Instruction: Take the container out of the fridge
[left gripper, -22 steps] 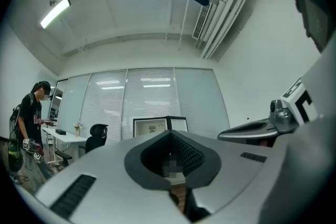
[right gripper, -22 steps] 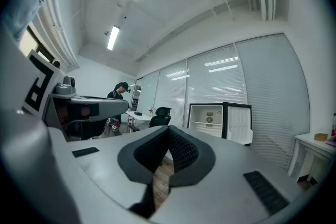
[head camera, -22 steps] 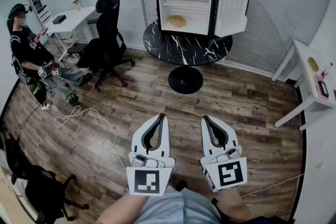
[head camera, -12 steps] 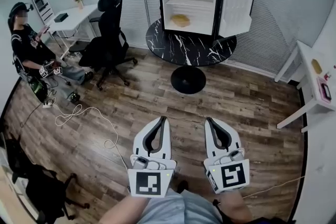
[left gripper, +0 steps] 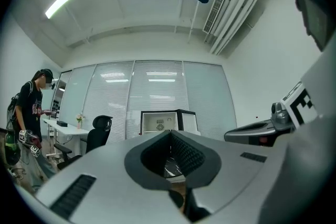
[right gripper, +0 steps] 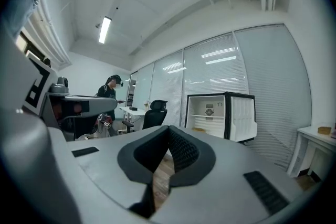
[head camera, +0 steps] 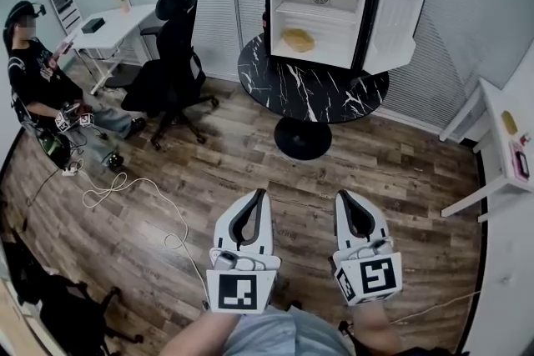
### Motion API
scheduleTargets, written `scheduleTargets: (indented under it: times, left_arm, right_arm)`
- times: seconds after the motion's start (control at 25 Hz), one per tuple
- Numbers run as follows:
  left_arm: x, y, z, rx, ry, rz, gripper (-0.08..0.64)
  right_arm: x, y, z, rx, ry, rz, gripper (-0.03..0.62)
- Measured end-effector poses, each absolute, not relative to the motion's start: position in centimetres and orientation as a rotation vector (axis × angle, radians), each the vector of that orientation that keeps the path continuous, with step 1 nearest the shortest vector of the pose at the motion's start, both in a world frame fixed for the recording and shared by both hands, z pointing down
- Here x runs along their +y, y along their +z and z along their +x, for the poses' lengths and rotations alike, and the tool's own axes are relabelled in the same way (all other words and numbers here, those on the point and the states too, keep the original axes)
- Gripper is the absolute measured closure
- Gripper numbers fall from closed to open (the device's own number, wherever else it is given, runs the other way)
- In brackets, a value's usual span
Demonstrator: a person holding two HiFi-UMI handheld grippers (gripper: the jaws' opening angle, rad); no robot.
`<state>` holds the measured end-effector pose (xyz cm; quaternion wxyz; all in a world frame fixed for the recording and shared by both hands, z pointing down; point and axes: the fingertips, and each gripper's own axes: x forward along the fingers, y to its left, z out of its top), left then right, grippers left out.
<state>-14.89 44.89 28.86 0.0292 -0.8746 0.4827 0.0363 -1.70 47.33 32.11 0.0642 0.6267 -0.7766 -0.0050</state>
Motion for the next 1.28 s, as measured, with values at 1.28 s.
scheduleTargets:
  times: [1.28]
  left_arm:
    - [19.2, 30.3, -11.5, 1.349, 0.07, -2.795, 0.546]
  right_arm:
    - [22.8, 31.5, 2.3, -2.194, -0.054, 2.031, 0.578]
